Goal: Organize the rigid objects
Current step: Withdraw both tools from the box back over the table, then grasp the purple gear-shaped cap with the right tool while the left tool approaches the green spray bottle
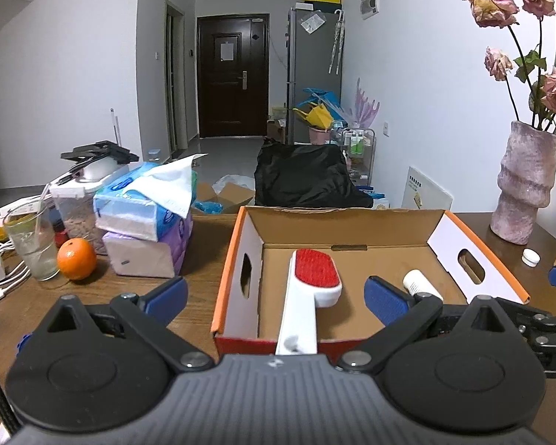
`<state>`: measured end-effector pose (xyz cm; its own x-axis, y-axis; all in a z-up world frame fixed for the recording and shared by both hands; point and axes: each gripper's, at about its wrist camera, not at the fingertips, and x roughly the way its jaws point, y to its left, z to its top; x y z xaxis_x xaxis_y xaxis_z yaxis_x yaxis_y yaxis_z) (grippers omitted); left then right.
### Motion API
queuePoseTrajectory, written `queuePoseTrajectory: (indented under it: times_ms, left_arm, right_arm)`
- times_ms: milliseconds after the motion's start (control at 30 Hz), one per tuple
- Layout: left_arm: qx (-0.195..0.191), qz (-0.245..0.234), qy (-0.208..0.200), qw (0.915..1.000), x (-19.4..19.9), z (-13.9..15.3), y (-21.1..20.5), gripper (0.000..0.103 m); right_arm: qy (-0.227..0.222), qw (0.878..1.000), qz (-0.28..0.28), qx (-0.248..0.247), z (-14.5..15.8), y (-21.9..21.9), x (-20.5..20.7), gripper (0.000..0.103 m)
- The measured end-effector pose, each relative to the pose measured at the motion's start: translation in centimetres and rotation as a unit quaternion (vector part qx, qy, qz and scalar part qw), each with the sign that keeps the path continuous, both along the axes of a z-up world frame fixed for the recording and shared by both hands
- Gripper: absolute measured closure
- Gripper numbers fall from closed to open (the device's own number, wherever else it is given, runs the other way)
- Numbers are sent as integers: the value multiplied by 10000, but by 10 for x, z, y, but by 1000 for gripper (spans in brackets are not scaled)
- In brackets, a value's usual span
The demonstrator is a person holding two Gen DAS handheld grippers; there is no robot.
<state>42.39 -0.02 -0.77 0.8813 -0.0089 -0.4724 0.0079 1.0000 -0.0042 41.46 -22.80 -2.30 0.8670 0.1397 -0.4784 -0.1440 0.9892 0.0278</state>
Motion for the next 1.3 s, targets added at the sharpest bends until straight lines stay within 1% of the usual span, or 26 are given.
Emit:
queuePoseTrajectory:
  times_ms: [267,667,867,1300]
  left_arm:
    - [85,103,55,9999,-24,-7,6,0]
    - [146,97,141,9997,-66,-18,9,0]
    - [179,40,183,9997,-89,-25,7,0]
    - [277,-100,220,9993,-134,-42,-2,0]
  right_arm:
    - [-54,10000,3,-5,-2,-2,-31,0]
    - [-109,9999,104,-68,-7,0,-74,0]
    - [12,9999,117,-91,-16,-2,-94,0]
    - [16,9995,-28,-306,-35,-6,-140,0]
